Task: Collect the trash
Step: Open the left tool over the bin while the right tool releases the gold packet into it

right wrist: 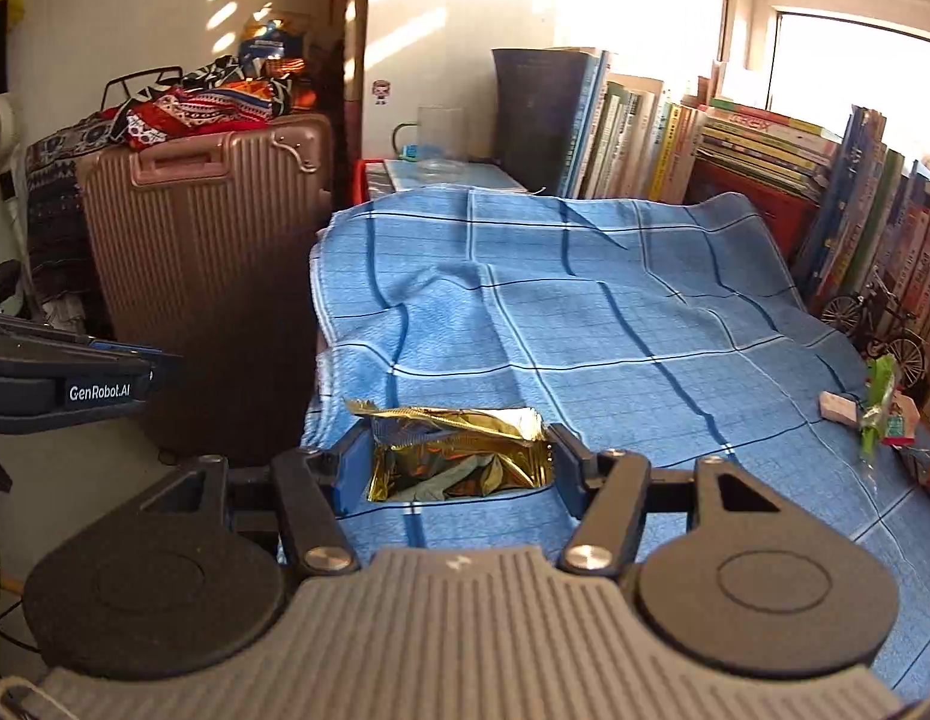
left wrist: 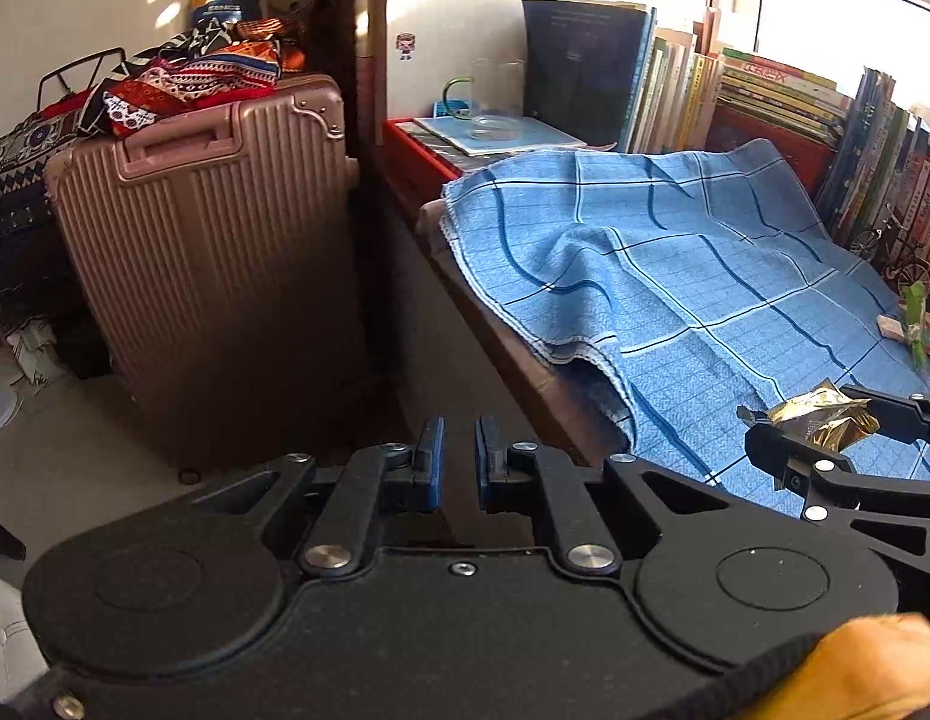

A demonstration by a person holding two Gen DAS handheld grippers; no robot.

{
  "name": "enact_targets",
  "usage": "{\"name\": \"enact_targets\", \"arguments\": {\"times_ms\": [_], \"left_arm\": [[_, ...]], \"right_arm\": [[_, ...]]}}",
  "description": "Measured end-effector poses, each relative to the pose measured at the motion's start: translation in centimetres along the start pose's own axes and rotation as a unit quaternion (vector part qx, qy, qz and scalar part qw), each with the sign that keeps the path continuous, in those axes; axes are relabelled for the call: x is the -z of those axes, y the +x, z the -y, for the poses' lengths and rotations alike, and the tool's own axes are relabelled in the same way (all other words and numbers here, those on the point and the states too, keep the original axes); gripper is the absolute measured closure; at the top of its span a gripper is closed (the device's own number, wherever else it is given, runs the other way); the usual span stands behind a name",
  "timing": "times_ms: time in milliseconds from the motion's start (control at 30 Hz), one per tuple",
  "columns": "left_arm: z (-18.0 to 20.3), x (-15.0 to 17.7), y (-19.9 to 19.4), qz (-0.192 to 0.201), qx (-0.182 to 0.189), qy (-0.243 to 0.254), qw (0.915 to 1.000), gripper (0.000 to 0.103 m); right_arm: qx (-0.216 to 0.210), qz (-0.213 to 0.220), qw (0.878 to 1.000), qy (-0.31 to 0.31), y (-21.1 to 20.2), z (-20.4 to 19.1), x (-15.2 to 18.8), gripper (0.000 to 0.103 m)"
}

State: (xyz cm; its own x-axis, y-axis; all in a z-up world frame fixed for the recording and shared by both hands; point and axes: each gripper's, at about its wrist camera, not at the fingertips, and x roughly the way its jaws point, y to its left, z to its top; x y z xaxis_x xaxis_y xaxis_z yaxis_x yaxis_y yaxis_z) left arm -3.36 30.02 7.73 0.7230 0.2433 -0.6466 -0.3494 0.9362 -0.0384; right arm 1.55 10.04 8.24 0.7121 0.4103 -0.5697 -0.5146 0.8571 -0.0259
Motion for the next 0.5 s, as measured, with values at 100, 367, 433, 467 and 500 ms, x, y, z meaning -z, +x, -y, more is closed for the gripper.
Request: {"name": "enact_targets", "arguments": {"times_ms": [100, 367, 433, 467, 500], "left_arm": [[-1.1, 0.6, -0.6, 0.000, -0.007, -0.009, 0.9999, 0.093], [-3.0, 1.3, -0.9, -0.005, -0.019, -0.032, 0.9993, 0.093], [-3.3, 1.5, -1.0, -0.007, -0.025, -0.037, 0.9990, 0.093], [-3.5, 1.5, -1.1, -0.007, -0.027, -0.039, 0.9988, 0.093], [-3.7, 1.6, -1.2, -0.006, -0.030, -0.041, 0.9987, 0.092]], "right_arm": [[-0.010, -0.001, 1.000, -0.010, -0.1, -1.0, 0.0, 0.039], [-0.027, -0.004, 0.999, -0.024, -0.3, -2.5, 0.1, 0.039], [-0.035, -0.006, 0.999, -0.031, -0.2, -3.1, 0.2, 0.039], [-0.039, -0.006, 0.999, -0.034, -0.2, -3.3, 0.2, 0.039], [-0.043, -0.006, 0.998, -0.037, -0.2, -3.7, 0.3, 0.038]]}}
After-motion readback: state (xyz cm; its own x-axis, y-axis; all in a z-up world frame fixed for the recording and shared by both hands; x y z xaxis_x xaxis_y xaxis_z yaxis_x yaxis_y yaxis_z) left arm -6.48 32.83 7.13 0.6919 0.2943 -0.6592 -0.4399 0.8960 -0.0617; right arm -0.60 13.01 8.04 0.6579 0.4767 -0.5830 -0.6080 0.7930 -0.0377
